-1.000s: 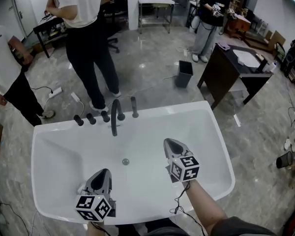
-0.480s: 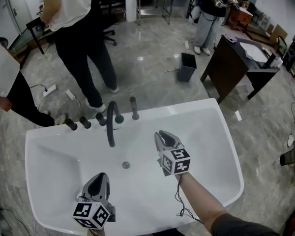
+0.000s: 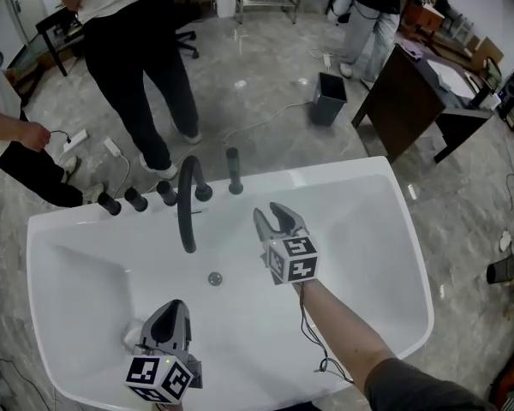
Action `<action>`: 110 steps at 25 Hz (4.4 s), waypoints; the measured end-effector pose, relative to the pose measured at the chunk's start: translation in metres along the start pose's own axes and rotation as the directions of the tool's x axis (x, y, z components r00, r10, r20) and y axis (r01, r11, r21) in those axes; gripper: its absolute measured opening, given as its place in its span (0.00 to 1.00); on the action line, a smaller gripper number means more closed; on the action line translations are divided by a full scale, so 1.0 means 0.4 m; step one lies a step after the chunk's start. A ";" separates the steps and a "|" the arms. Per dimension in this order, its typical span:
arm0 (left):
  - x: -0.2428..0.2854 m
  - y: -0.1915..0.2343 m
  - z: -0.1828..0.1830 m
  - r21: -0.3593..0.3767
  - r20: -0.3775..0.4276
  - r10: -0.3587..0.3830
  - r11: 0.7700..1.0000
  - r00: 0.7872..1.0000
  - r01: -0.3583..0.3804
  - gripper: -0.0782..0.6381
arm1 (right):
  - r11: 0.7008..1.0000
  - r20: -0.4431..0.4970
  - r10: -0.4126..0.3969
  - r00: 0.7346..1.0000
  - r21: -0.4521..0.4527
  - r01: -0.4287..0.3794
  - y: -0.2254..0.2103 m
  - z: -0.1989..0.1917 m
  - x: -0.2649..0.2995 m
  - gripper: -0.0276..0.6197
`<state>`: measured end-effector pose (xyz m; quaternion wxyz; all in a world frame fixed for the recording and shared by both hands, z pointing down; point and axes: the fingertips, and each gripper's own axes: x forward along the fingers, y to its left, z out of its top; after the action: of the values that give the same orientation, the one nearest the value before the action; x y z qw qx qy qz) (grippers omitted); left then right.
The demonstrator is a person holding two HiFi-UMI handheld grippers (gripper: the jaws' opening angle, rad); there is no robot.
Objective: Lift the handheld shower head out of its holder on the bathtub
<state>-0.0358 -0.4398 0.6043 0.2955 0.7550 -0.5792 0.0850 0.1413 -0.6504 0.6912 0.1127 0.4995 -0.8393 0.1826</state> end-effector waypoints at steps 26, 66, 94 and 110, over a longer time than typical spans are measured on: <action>0.132 0.144 -0.080 -0.040 0.056 0.083 0.996 0.995 -0.080 0.15 | 0.986 -0.022 -0.040 0.999 -0.160 0.036 -0.015 -0.034 0.357 0.27; -0.288 -0.004 0.026 -0.047 0.118 0.171 0.985 0.978 -0.167 0.15 | 0.989 0.154 0.062 0.986 -0.142 -0.040 0.162 0.246 -0.203 0.25; -0.650 -0.217 -0.005 -0.007 0.220 0.021 1.000 0.975 -0.020 0.15 | 0.978 0.307 0.087 0.948 -0.207 -0.023 0.370 0.262 -1.008 0.25; -1.157 -0.338 -0.202 0.095 0.225 -0.102 0.992 0.969 0.083 0.15 | 0.984 0.394 -0.005 0.919 -0.162 0.074 0.653 0.096 -1.544 0.25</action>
<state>-0.0391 0.0067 0.4051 0.1979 0.7979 -0.5693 0.0080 0.2051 -0.0608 0.3763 -0.0108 0.5310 -0.8473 0.0028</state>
